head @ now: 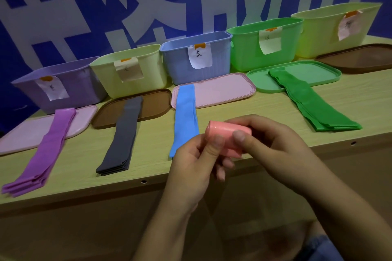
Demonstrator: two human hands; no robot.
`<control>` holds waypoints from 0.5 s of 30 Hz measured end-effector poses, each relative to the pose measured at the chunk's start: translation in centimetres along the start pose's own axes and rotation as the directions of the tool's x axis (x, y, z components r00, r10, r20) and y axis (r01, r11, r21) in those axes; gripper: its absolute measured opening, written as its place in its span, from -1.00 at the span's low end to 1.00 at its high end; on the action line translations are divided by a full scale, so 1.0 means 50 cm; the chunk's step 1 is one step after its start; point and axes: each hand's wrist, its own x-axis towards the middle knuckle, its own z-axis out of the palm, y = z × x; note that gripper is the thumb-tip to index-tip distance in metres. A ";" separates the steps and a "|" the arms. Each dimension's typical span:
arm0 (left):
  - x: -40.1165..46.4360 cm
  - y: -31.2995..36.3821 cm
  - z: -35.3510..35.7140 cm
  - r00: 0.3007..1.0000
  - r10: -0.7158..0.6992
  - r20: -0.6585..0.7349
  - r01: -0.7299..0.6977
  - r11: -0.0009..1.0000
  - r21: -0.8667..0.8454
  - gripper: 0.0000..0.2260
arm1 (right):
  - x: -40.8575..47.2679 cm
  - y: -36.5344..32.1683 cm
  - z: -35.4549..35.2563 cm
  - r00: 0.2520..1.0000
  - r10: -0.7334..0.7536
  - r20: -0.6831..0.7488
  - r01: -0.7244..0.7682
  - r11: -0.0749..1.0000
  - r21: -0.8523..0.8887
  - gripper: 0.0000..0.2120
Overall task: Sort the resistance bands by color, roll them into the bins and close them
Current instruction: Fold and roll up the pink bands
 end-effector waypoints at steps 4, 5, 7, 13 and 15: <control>-0.003 -0.010 0.005 0.999 0.028 -0.018 -0.026 0.993 0.115 -0.48 | -0.001 -0.007 0.003 0.999 -0.037 -0.030 0.036 0.998 -0.048 -0.80; -0.003 -0.008 0.005 0.999 0.028 -0.026 -0.024 0.991 0.129 -0.49 | -0.003 -0.005 0.005 0.998 -0.054 -0.036 0.052 0.996 -0.068 -0.80; 0.000 0.002 0.002 1.000 -0.007 -0.030 0.010 0.992 0.122 -0.42 | -0.006 0.002 0.011 0.993 -0.107 -0.050 0.099 0.985 -0.143 -0.75; 0.016 0.026 0.009 0.991 -0.120 -0.049 0.126 0.984 0.129 -0.29 | -0.010 0.017 0.026 0.902 -0.427 -0.061 0.336 0.785 -0.521 -0.70; 0.018 0.031 0.016 0.989 -0.127 -0.081 0.132 0.989 0.062 -0.37 | -0.011 0.016 0.026 0.877 -0.476 -0.061 0.366 0.745 -0.557 -0.73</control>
